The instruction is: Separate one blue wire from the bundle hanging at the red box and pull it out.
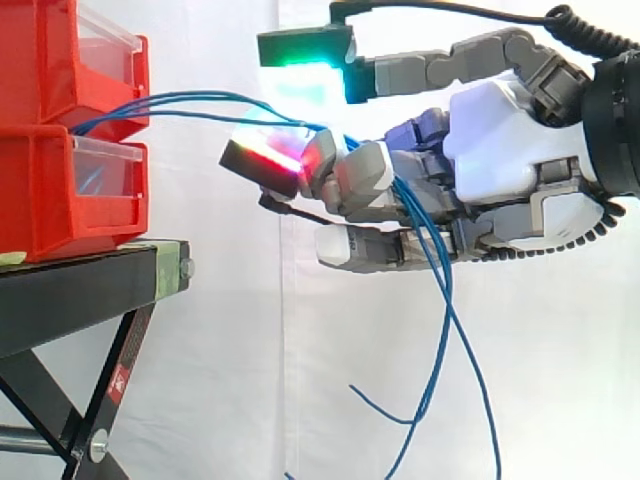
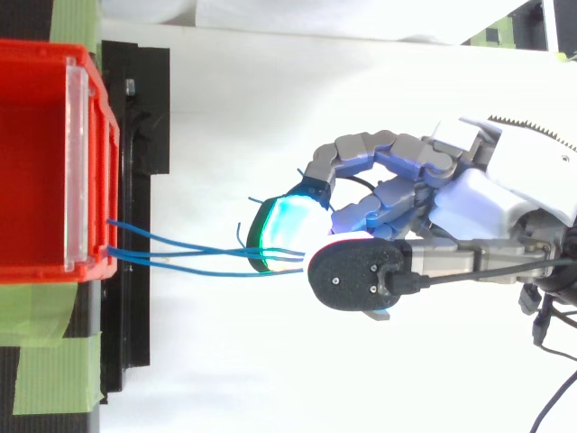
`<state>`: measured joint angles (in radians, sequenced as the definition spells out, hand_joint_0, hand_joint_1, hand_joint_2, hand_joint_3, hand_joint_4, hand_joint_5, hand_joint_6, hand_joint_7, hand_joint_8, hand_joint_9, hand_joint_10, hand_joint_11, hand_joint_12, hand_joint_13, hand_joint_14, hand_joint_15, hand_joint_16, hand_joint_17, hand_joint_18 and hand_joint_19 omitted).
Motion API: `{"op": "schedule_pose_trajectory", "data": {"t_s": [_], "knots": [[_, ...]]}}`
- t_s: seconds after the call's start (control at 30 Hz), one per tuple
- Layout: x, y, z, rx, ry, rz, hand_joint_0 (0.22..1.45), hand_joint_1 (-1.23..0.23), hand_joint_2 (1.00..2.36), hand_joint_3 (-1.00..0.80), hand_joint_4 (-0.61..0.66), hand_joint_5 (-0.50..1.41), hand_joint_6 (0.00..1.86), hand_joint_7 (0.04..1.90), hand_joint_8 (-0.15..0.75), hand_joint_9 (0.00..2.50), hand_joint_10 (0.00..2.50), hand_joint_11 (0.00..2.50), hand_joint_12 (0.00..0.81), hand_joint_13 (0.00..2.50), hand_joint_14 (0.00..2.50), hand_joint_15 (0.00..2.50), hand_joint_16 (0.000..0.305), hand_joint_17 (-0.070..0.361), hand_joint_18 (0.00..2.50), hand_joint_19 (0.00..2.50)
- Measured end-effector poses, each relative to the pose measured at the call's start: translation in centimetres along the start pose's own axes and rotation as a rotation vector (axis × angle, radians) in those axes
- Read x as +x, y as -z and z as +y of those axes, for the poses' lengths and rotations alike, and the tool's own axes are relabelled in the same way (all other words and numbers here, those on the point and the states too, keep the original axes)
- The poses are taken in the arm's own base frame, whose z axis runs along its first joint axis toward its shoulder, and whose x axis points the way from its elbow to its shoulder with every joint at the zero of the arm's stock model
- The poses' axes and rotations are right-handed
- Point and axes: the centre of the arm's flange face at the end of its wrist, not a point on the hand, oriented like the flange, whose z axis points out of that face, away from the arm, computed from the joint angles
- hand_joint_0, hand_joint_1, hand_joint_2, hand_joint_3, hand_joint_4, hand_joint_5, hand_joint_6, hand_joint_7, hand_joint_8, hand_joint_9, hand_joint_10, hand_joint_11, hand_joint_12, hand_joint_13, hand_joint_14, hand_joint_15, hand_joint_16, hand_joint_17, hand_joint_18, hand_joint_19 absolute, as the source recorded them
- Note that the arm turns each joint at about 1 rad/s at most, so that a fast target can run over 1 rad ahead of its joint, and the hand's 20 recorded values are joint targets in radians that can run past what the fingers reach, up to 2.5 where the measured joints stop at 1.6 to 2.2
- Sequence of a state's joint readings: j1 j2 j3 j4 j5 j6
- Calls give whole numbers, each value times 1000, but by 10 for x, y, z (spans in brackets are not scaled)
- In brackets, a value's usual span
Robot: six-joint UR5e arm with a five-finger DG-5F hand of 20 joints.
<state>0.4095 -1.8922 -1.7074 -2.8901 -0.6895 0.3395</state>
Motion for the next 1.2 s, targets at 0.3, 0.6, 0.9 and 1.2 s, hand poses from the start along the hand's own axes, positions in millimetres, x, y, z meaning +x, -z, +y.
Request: {"op": "schedule_pose_trajectory", "data": {"t_s": [0.3, 0.6, 0.9, 1.2], "knots": [[-1, 2, 9, -14, 32, -4, 641, -609, 1020, -23, 224, -232, 877, 928, 321, 979, 3, 1628, 316, 1329, 11, 1501, 48, 108, 771, 663], [-10, 8, 30, -64, -2, -89, 596, -692, 1022, -71, 237, -232, 876, 997, 321, 974, 1, 1644, 318, 1317, 12, 1513, 48, 107, 759, 679], [-10, 7, 32, -85, -88, -100, 585, -665, 1017, -58, 245, -211, 874, 995, 347, 1017, 21, 1600, 350, 1357, 9, 1486, 53, 119, 804, 653], [-10, 8, 32, -84, -113, -98, 595, -675, 1014, -94, 248, -209, 869, 1010, 345, 1018, 0, 1618, 348, 1349, 9, 1492, 52, 118, 800, 648]]}}
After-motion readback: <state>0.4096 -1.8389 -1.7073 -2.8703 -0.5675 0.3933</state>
